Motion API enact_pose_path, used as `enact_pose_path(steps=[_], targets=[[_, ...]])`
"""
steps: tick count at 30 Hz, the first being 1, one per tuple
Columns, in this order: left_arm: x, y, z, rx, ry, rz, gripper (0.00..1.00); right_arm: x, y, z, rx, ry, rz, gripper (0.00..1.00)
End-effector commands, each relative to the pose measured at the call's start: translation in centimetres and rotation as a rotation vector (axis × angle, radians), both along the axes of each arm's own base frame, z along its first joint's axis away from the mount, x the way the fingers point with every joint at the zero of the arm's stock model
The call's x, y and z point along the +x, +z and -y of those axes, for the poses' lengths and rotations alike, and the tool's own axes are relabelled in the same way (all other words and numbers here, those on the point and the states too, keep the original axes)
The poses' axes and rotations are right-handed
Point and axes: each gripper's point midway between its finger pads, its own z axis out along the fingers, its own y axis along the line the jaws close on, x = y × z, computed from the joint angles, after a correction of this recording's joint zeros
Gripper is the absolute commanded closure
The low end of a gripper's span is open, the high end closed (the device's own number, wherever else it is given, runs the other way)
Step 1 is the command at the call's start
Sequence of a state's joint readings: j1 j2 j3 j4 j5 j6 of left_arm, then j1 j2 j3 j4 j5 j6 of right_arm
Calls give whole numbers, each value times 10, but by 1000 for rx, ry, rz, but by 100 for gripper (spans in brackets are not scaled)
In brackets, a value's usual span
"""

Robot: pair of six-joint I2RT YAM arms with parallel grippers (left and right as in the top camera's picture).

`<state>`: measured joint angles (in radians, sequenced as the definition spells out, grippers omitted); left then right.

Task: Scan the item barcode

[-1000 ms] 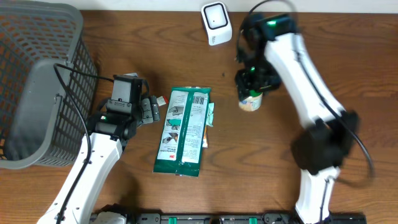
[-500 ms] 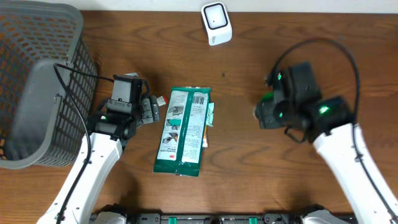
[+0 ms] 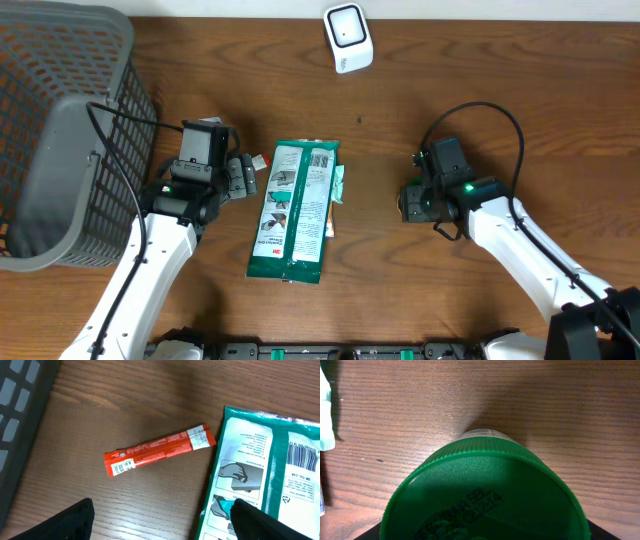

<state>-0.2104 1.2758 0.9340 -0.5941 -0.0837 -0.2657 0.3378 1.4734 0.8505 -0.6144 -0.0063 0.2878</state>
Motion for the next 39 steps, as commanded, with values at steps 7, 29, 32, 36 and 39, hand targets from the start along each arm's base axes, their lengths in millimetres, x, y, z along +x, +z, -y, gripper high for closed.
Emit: enact_pose_path(steps=[7,29,32,36,39], targets=[[5,6,-1,-4,10,15,12,1,-13,-4,26,-45,-48,1],[5,6,-1,-4,10,15,12,33,63,50,288,-90,-14,34],[5,6,-1,-4,11,15,12,37,56,68,278,-145,2,90],[5,6,-1,-4,11,16,12,46,41,77,289,-192,52,99],[5,6,-1,-4,11,15,12,49,27,76,300,-210,85,99]])
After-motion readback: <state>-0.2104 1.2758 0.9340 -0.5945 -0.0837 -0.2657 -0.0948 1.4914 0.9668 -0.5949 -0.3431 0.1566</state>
